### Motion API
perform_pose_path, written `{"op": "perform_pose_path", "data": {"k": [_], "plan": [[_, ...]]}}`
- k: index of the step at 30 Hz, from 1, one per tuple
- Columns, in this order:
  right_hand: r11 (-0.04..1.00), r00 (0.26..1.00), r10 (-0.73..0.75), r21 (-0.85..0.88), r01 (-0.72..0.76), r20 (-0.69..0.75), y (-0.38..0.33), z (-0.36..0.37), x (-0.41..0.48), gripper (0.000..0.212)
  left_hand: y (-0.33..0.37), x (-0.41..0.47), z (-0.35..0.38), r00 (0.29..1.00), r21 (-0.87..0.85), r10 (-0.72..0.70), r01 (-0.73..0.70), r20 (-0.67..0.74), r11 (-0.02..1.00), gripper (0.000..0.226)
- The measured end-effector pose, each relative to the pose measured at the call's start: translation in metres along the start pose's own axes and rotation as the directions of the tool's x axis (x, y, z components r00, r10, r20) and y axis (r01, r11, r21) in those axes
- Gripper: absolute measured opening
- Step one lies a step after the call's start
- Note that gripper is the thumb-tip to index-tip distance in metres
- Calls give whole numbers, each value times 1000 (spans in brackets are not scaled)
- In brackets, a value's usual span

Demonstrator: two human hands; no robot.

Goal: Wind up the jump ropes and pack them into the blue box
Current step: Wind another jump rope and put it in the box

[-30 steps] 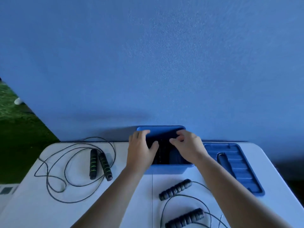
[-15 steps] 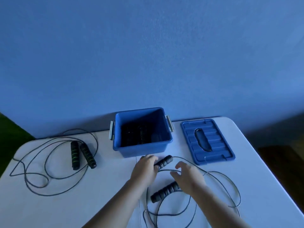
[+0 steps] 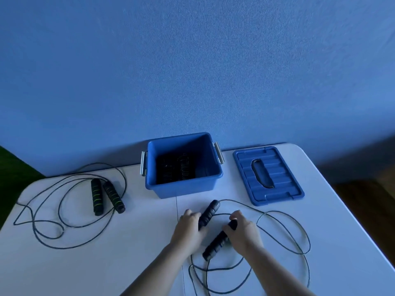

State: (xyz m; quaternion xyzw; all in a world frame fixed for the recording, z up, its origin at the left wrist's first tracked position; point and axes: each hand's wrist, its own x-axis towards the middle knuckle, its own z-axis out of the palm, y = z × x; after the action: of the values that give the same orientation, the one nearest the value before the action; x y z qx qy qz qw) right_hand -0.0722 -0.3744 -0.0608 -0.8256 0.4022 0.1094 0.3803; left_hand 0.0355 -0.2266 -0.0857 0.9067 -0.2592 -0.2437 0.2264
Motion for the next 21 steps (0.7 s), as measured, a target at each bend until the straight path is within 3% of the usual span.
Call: {"op": "perform_pose_path", "data": {"k": [3, 7, 10, 13, 15, 18, 21], "plan": [[973, 1000, 13, 232, -14, 8, -4, -1, -7, 24, 4, -12, -2, 997, -230, -72, 68, -12, 971, 17], [889, 997, 28, 458, 9, -75, -20, -7, -28, 38, 20, -38, -14, 992, -595, -119, 118, 37, 795, 18], [785, 985, 81, 618, 33, -155, -31, -12, -40, 47, 34, -61, -27, 993, -707, -113, 96, 23, 700, 26], [747, 970, 94, 660, 80, -224, -34, -14, -52, 48, 46, -79, -37, 998, -816, -19, 60, 61, 575, 27], [702, 962, 118, 706, 95, -246, -35, -14, -59, 41, 49, -88, -40, 998, -817, 48, 4, 39, 576, 31], [545, 962, 162, 833, 98, -219, -40, -15, -72, 26, 52, -97, -40, 994, -763, 102, -102, -48, 638, 40], [409, 985, 127, 911, 58, -119, -52, -23, -91, 31, 56, -111, -36, 960, -624, 233, -277, -154, 731, 46]]}}
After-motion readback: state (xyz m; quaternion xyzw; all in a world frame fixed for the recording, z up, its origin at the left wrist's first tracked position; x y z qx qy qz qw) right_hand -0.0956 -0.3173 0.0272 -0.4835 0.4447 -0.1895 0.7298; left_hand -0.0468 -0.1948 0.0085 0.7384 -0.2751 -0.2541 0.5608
